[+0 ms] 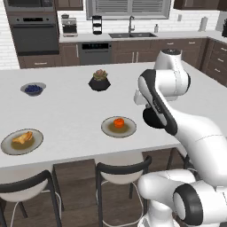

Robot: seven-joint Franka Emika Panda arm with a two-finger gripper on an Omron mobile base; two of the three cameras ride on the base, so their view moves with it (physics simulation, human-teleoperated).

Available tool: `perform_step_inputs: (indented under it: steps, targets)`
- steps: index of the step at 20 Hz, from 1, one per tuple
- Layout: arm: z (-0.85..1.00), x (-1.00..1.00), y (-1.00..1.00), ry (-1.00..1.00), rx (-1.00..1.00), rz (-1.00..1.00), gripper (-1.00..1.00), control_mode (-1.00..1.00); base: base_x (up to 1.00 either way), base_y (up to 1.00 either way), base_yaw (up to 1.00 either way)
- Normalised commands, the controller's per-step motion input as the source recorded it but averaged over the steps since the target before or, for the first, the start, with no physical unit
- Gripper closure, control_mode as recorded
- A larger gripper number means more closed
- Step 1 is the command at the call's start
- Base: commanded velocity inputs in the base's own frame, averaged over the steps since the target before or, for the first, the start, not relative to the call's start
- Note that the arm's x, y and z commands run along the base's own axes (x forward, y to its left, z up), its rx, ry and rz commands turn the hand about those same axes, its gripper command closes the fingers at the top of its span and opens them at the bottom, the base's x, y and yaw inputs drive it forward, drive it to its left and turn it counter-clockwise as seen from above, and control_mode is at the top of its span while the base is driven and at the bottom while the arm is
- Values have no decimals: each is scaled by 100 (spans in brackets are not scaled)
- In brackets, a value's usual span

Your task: Pick the chicken drumstick and squash from their plates and place them in the bowl. Then put the bowl in the fridge.

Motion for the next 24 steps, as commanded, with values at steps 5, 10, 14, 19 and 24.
perform_step_inputs:
  steps: [5,10,14,19,24]
  targets:
    - [-2,-45,8,0,0,3,-100,-100,0,0,0]
    - [-47,-46,31,8,1,1,-100,-100,0,0,0]
    - [-61,95,1,6,0,0,-100,-100,0,0,0]
    - [-25,100,21,10,0,0,-100,-100,0,0,0]
    - [-52,86,34,5,-4,-3,-100,-100,0,0,0]
